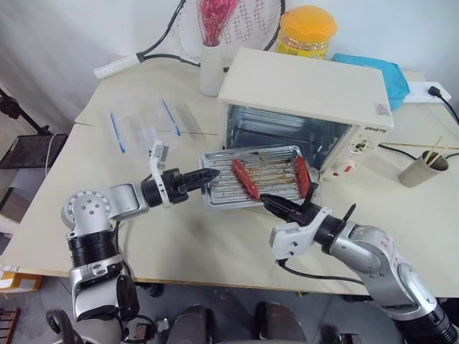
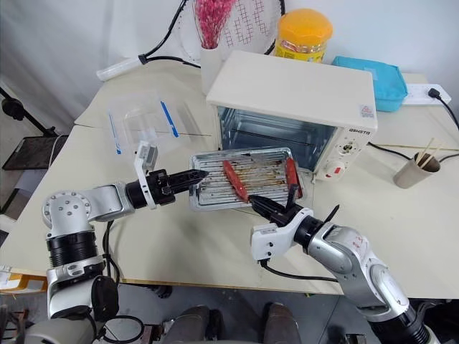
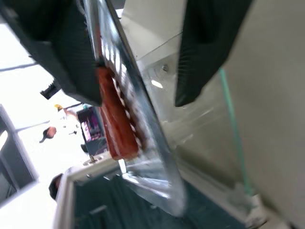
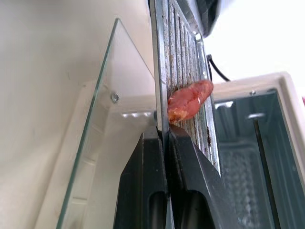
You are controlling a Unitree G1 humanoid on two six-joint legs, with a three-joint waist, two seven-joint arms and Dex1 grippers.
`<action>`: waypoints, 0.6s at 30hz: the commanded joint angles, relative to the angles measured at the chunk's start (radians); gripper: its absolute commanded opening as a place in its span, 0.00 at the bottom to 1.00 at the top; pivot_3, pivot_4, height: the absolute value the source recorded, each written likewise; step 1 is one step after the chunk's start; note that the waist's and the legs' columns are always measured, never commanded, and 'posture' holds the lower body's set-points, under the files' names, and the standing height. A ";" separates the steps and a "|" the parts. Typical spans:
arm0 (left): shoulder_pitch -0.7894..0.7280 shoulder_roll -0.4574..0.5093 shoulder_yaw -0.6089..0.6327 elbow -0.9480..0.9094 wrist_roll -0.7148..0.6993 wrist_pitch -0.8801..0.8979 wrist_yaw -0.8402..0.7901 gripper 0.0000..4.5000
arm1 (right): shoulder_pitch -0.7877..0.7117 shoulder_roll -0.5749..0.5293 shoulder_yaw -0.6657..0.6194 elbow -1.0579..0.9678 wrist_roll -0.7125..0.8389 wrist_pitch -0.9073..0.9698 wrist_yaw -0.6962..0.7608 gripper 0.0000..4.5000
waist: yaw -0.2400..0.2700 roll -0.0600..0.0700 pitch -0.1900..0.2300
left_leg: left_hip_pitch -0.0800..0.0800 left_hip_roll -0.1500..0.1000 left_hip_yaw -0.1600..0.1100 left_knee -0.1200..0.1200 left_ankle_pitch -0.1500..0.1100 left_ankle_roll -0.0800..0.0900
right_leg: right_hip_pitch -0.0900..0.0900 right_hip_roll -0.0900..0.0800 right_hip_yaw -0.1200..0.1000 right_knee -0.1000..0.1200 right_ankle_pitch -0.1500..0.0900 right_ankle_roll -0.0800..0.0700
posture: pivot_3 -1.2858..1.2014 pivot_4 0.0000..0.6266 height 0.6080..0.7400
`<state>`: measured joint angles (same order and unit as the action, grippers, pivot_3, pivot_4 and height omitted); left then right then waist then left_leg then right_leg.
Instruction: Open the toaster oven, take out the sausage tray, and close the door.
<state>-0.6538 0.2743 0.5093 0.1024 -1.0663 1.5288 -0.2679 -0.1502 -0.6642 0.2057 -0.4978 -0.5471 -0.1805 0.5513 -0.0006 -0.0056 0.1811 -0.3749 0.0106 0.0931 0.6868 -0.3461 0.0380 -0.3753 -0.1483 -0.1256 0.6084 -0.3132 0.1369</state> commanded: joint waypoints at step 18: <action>0.090 -0.045 0.063 0.099 -0.797 -0.133 0.671 0.00 | -0.023 -0.002 -0.055 0.008 0.215 -0.031 0.090 0.25 | 0.000 -0.001 0.000 | 0.002 0.000 -0.001 0.000 0.000 0.000 | 0.000 0.000 0.006 0.001 0.000 0.000 | 0.52 0.24 1.00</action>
<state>-0.5805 0.2110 0.6011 0.2359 -1.6951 1.4835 0.3259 -0.1746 -0.6664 0.1772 -0.4637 -0.3749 -0.2065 0.6325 -0.0011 -0.0061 0.1813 -0.3728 0.0106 0.0923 0.6866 -0.3462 0.0379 -0.3749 -0.1486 -0.1175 0.6100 -0.3132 0.1369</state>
